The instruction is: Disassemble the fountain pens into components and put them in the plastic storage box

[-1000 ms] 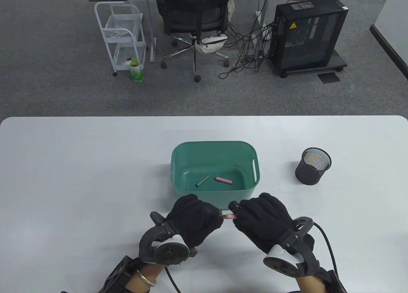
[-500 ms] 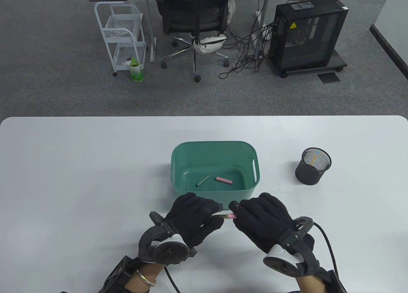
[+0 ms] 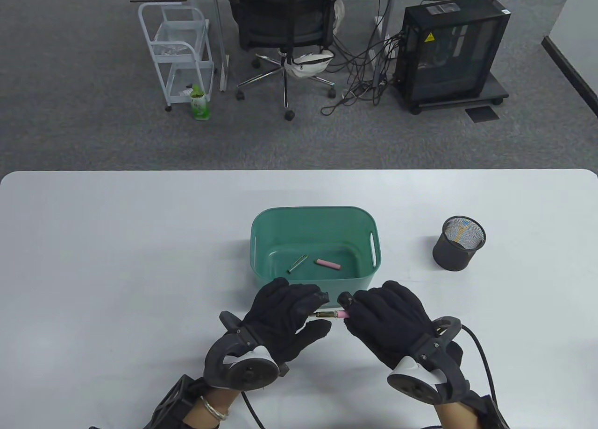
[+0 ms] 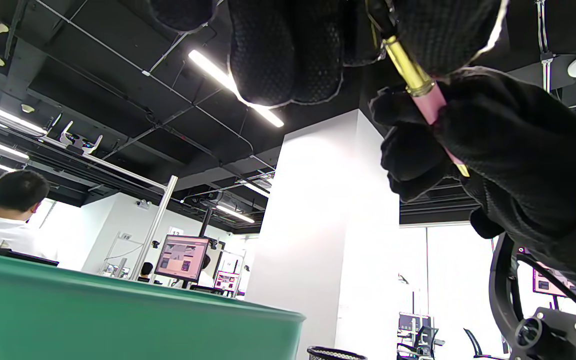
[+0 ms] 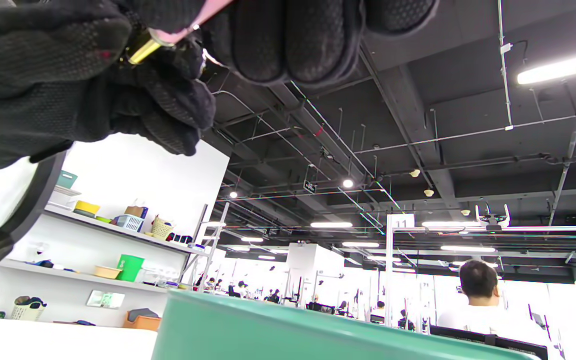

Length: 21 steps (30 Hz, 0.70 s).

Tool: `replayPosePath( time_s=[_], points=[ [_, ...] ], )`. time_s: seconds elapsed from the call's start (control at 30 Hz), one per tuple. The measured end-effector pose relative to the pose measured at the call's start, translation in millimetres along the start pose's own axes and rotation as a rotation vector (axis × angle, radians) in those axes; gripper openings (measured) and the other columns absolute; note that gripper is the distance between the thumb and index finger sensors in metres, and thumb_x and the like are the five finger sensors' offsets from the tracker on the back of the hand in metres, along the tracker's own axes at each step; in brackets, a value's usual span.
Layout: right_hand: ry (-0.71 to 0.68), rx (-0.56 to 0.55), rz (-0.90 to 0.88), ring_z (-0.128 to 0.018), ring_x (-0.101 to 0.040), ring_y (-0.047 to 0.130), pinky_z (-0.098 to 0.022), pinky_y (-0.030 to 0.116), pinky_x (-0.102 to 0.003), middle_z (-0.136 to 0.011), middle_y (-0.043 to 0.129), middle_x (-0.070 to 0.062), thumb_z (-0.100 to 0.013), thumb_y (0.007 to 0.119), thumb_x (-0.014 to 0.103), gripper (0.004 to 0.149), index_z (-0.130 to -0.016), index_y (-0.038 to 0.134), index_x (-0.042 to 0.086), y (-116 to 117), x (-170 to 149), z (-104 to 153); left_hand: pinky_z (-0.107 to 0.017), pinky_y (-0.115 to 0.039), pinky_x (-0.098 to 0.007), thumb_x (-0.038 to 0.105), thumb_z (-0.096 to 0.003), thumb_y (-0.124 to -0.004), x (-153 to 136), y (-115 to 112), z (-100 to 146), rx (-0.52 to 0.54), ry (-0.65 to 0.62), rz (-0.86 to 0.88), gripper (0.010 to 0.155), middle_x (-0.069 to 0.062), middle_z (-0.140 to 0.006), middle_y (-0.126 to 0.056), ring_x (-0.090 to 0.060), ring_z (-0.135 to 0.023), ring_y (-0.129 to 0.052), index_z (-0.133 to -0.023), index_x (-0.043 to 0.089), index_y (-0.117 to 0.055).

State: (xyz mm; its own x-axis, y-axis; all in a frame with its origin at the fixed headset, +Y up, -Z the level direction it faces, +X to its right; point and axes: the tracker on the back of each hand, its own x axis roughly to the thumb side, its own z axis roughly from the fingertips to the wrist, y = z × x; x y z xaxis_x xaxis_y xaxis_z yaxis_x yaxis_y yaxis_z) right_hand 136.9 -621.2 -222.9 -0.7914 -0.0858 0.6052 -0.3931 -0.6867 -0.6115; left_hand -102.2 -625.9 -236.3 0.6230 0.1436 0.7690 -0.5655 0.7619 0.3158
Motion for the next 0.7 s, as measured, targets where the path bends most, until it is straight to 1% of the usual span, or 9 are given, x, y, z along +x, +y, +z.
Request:
replayPosePath(
  time_s=[0.17,0.23,0.43,0.7],
  points=[
    [0.0,-0.002,-0.003,-0.077,-0.012,0.084,-0.074,0.062,-0.043,-0.087,0.082,0.009,-0.056,0.065,0.048,0.044,-0.097,0.075,0.033,-0.1,-0.2,0.1,-0.08,-0.057,-0.054,0.047,-0.0648,-0.075,0.8,-0.5,-0.2,-0.003,0.001,-0.007,0.044,-0.005,-0.099,-0.088,-0.024,-0.086,-0.088,-0.099,0.019,-0.074],
    [-0.001,-0.002,-0.001,-0.077,-0.012,0.084,-0.074,0.062,-0.043,-0.087,0.082,0.009,-0.056,0.065,0.048,0.044,-0.097,0.075,0.033,0.0,-0.4,0.2,-0.08,-0.058,-0.053,0.046,-0.0649,-0.074,1.2,-0.8,-0.3,-0.006,0.001,-0.009,0.043,-0.005,-0.097,-0.089,-0.023,-0.085,-0.089,-0.099,0.02,-0.075],
    [-0.002,0.0,-0.001,-0.077,-0.012,0.084,-0.074,0.062,-0.043,-0.087,0.082,0.009,-0.056,0.065,0.048,0.044,-0.097,0.075,0.033,0.3,-0.1,0.4,-0.079,-0.06,-0.053,0.047,-0.0652,-0.072,1.1,-1.6,-0.6,-0.012,0.0,-0.002,0.044,-0.006,-0.094,-0.092,-0.023,-0.082,-0.091,-0.096,0.017,-0.078],
    [-0.005,0.002,-0.005,-0.077,-0.012,0.084,-0.074,0.062,-0.043,-0.087,0.082,0.009,-0.056,0.065,0.048,0.044,-0.097,0.075,0.033,0.6,0.6,0.7,-0.075,-0.065,-0.05,0.048,-0.0653,-0.069,0.0,-1.7,-0.9,-0.013,0.0,0.012,0.044,-0.006,-0.085,-0.098,-0.023,-0.072,-0.096,-0.09,0.014,-0.084]
  ],
)
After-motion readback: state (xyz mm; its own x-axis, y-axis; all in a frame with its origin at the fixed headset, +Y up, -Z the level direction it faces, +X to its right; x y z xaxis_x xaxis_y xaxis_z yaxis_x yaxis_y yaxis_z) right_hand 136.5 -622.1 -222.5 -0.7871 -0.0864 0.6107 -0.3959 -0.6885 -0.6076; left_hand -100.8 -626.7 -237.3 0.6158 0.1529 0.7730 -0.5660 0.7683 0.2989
